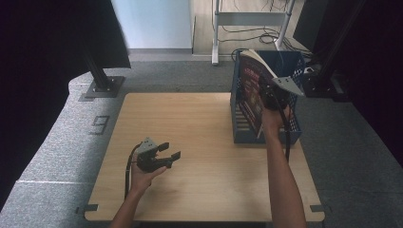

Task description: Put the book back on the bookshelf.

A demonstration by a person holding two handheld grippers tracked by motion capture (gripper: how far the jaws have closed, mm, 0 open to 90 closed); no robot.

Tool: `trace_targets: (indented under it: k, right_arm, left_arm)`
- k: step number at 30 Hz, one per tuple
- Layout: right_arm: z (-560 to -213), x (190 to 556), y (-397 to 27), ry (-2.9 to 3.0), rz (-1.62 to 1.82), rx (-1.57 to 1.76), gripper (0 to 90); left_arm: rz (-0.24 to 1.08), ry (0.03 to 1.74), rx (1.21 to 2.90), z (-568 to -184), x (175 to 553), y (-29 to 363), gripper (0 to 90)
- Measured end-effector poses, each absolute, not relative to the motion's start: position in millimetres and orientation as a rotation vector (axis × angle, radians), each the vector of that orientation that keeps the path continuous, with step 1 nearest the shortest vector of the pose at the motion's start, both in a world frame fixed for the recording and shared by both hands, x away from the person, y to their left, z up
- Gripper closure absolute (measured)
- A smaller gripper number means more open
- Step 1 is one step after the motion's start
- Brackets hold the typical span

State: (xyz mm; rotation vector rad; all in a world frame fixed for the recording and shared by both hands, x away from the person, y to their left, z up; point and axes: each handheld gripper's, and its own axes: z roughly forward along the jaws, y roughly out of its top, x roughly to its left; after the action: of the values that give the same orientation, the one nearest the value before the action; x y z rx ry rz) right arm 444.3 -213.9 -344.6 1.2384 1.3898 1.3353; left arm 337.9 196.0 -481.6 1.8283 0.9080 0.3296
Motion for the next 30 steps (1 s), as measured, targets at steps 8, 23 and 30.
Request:
trace_targets:
  k: [8, 23, 30]
  right_arm:
    - [-347.7, 452.0, -211.2, 1.381, 1.33, 1.242, 81.4]
    - [-349.8, 471.2, -205.9, 1.374, 1.308, 1.246, 81.4]
    - [-352.5, 478.5, -203.2, 1.351, 1.293, 1.254, 81.4]
  left_arm:
    - [0.326, 0.912, 1.821, -481.2, 338.3, 197.9, 30.4]
    - [0.308, 0.922, 1.825, -485.6, 342.8, 199.4, 30.3]
    - [0.306, 0.925, 1.816, -485.1, 342.7, 201.9, 30.4]
